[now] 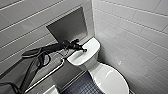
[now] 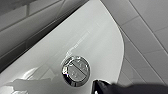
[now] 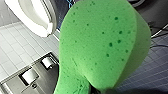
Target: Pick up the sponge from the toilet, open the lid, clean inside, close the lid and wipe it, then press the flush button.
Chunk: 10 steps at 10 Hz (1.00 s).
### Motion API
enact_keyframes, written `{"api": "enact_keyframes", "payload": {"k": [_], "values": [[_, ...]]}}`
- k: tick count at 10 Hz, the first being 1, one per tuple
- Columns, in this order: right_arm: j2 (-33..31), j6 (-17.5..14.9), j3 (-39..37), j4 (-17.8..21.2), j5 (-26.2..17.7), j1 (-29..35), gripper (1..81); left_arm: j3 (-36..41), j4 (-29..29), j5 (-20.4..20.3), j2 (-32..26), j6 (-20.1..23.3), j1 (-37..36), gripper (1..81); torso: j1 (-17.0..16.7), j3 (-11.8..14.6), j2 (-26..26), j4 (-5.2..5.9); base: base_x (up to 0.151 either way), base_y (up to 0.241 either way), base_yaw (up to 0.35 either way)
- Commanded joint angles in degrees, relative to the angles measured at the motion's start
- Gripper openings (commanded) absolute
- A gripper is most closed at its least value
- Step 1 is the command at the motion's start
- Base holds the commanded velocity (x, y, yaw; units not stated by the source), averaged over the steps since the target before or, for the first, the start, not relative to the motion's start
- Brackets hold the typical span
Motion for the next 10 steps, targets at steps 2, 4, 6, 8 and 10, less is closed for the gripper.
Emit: {"api": "enact_keyframes", "payload": {"k": [2,4,6,8,10], "values": [[0.7,-0.1,1.8,-1.1,-5.4,-2.1,1.0,27.7,-0.1,4.7,-18.4,0.9,-0.9,1.0,0.0,0.0,0.0,0.00,0.000,0.000,0.000],[0.7,-0.1,1.8,-1.1,-5.4,-2.1,1.0,35.8,-0.4,4.9,-22.8,0.9,2.7,1.0,0.0,0.0,0.0,0.00,0.000,0.000,0.000],[0.8,-0.1,1.7,-1.1,-5.2,-1.8,1.0,41.9,0.2,5.0,-26.3,0.9,7.2,1.0,0.0,0.0,0.0,0.00,0.000,0.000,0.000],[0.8,-0.2,1.4,-1.0,-4.5,-1.4,1.0,47.7,0.9,4.9,-30.3,1.0,12.7,1.0,0.0,0.0,0.0,0.00,0.000,0.000,0.000],[1.0,0.0,0.0,-0.7,-4.4,-1.0,1.0,51.7,3.4,4.2,-33.8,1.7,23.1,1.0,0.0,0.0,0.0,0.00,0.000,0.000,0.000]]}}
